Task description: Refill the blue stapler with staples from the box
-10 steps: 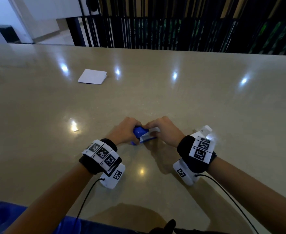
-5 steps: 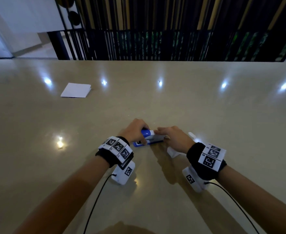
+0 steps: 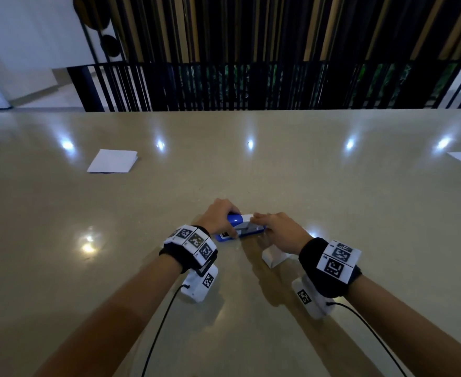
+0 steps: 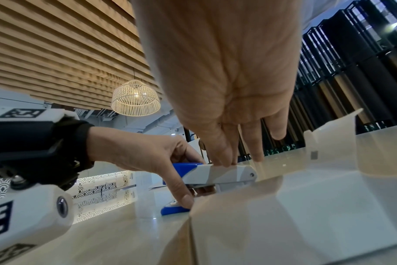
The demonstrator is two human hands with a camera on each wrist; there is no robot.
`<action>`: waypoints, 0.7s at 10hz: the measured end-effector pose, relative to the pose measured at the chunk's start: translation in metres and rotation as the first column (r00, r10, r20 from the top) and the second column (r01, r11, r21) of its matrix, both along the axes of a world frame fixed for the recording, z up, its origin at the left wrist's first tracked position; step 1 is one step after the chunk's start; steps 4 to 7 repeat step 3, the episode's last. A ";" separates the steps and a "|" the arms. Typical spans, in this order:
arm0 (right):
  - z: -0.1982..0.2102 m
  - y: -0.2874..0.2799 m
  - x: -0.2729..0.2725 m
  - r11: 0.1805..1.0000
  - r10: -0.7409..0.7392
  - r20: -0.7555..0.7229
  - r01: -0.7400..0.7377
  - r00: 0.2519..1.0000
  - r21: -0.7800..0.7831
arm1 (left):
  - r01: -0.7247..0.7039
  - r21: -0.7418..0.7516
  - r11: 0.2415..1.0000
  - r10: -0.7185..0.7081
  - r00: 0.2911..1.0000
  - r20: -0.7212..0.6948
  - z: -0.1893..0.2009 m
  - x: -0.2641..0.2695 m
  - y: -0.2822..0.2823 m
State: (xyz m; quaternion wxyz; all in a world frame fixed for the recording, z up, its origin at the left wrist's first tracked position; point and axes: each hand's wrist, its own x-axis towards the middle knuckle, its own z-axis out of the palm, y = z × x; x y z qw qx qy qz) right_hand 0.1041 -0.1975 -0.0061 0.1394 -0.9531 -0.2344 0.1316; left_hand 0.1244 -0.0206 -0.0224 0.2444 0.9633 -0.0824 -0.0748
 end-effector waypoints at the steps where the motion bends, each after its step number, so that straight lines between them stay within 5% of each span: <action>1: 0.003 0.000 0.001 0.998 -0.016 -0.052 0.019 0.999 0.053 | 0.013 0.016 1.000 -0.013 1.000 -0.010 0.000 -0.002 0.000; 7: 0.013 -0.002 0.013 0.999 0.031 -0.031 -0.031 0.999 0.009 | 0.090 0.109 0.990 -0.083 0.994 -0.068 0.005 0.003 -0.002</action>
